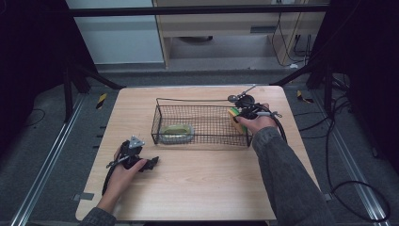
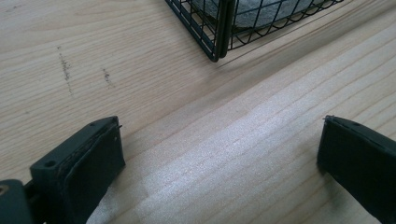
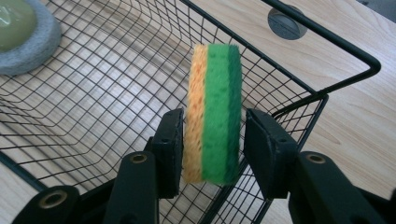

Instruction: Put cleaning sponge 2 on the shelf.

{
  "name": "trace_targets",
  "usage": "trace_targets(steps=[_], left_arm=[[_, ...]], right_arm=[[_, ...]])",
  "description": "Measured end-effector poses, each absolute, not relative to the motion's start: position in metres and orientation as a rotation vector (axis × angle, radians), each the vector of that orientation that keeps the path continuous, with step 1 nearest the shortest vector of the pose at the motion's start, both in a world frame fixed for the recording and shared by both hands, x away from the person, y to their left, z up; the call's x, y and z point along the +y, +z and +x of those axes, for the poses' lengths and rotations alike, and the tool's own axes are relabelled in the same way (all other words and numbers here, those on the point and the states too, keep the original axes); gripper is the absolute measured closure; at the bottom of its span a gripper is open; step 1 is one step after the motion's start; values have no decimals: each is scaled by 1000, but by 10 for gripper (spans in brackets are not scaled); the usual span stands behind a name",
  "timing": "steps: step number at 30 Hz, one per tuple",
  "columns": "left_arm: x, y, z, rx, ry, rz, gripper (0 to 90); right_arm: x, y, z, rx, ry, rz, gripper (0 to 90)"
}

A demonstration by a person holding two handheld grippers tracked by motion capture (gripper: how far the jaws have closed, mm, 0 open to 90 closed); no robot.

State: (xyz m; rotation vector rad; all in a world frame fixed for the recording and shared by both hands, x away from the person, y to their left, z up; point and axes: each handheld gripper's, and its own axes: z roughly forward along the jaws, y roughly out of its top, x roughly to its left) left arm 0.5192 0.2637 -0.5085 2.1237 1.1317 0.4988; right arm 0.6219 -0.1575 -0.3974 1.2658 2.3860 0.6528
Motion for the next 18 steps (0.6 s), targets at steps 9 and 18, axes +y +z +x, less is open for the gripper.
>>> trace_targets(steps=[9,18], left_arm=[[264,-508,519,1131,499,2124,0],[264,-508,519,1131,499,2124,0]], right_arm=[[-143,-398,618,2410,679,1253,589],[-137,-402,618,2428,683,1249,588]])
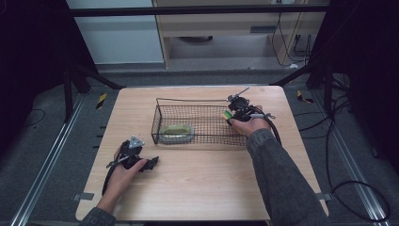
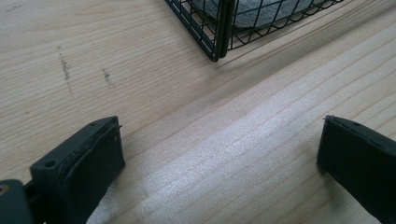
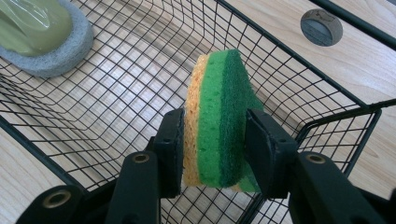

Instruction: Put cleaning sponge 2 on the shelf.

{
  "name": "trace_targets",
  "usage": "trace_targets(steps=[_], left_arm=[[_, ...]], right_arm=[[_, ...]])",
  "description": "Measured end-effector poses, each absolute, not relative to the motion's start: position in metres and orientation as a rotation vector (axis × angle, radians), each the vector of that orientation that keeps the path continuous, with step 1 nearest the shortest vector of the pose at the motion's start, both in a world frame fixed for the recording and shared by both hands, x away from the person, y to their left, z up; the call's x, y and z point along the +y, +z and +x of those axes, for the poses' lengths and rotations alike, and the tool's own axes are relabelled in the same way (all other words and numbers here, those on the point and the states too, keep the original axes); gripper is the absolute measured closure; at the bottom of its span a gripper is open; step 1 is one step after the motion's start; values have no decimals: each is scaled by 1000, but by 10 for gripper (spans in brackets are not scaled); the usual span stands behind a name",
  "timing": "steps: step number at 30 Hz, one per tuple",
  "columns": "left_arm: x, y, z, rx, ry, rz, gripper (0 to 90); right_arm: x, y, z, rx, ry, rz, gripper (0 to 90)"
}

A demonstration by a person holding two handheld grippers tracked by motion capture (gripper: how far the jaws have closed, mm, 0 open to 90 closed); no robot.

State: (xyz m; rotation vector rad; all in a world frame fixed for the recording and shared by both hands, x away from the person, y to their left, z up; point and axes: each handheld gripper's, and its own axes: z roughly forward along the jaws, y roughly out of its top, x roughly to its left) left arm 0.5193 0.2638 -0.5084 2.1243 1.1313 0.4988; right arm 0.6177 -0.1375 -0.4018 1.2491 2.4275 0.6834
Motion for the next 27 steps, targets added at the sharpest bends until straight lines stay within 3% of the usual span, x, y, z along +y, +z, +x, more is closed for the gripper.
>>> trace_targets(steps=[27], left_arm=[[264,-508,519,1131,498,2124,0]], right_arm=[[-144,-398,606,2446,738,1260,527]])
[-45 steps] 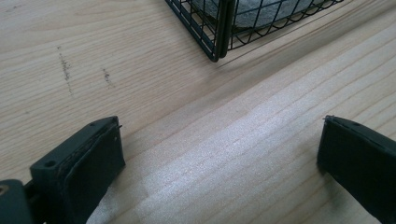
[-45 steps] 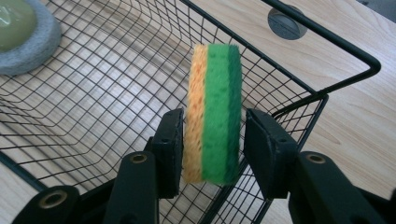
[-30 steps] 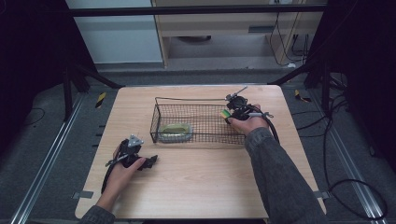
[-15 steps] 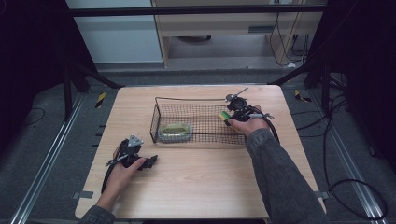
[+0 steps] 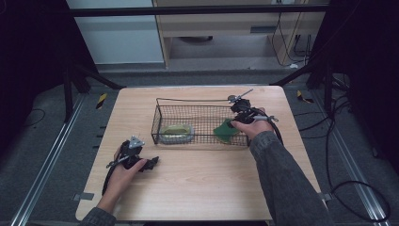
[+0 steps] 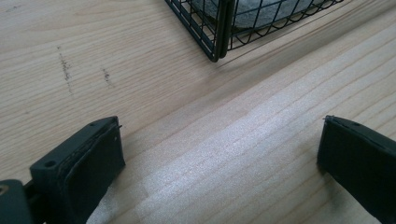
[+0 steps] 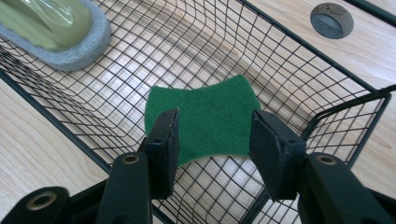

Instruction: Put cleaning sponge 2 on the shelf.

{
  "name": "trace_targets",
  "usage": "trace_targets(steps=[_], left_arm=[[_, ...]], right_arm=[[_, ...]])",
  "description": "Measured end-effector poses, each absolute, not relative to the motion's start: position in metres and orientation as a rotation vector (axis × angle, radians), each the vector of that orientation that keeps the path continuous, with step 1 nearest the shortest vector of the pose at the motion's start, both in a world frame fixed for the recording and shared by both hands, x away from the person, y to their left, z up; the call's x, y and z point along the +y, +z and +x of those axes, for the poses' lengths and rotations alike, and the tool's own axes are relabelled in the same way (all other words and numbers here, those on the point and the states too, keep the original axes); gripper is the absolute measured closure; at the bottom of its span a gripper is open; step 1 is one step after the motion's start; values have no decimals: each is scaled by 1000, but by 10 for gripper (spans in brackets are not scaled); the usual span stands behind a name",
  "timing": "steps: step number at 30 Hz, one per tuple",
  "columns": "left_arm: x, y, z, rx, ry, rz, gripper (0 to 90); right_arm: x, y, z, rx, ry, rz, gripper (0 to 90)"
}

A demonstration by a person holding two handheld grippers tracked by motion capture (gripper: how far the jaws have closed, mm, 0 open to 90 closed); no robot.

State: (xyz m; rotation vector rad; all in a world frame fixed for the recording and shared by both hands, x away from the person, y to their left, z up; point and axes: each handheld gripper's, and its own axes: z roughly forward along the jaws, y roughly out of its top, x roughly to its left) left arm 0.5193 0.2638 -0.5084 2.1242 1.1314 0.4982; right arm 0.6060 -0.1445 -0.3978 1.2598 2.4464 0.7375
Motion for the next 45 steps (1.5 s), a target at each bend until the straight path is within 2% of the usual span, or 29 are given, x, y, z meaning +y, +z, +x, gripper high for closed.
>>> trace_targets(steps=[22,39,45], left_arm=[[264,-508,519,1131,498,2124,0],[264,-508,519,1130,498,2126,0],[264,-508,519,1130,498,2126,0]], right_arm=[[-168,-391,597,2358,768,1316,394],[-208,-388,579,2196,841,1419,104],[-219,-390,573,2152,860,1428,85]])
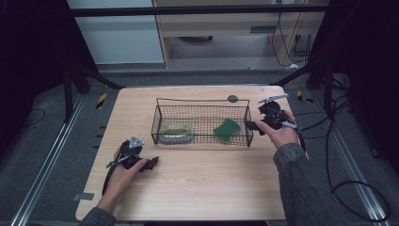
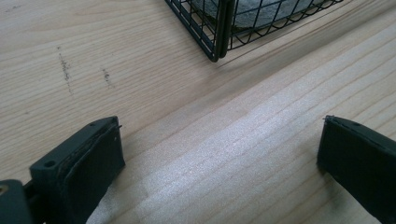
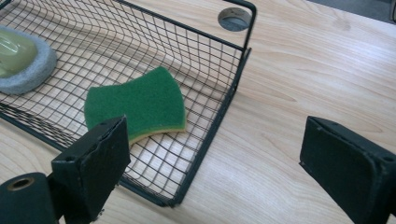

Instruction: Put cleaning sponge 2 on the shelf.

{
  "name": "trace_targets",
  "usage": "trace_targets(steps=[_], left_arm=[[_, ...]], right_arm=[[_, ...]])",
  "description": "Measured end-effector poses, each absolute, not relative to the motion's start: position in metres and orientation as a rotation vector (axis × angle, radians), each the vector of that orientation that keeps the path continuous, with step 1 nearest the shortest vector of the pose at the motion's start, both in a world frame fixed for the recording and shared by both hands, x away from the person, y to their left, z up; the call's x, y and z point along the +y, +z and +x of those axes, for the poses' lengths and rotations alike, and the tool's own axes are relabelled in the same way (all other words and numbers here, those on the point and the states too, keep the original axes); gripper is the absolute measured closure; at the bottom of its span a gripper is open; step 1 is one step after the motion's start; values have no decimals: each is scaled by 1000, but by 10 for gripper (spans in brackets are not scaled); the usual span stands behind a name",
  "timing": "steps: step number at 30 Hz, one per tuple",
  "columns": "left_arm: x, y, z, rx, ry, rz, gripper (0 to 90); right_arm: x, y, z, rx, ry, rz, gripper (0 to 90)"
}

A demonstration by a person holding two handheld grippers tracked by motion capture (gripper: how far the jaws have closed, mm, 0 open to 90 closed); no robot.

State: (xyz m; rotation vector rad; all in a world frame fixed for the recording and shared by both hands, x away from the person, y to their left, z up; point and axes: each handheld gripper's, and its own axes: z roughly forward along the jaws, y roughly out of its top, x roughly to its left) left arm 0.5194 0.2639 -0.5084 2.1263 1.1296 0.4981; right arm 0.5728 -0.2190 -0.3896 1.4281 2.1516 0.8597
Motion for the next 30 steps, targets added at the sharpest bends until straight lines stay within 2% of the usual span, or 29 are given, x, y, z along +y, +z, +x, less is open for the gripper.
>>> trace_targets(steps=[10,15,30], left_arm=[[264,-508,519,1130,498,2126,0],[264,-508,519,1130,498,2125,0],[264,-508,519,1130,498,2126,0]], right_arm=[[-244,-402,542,2090,902,1433,94],[-259,-420,521,2064,896,1467,123],[-266,-482,519,2085,792,1590,97]])
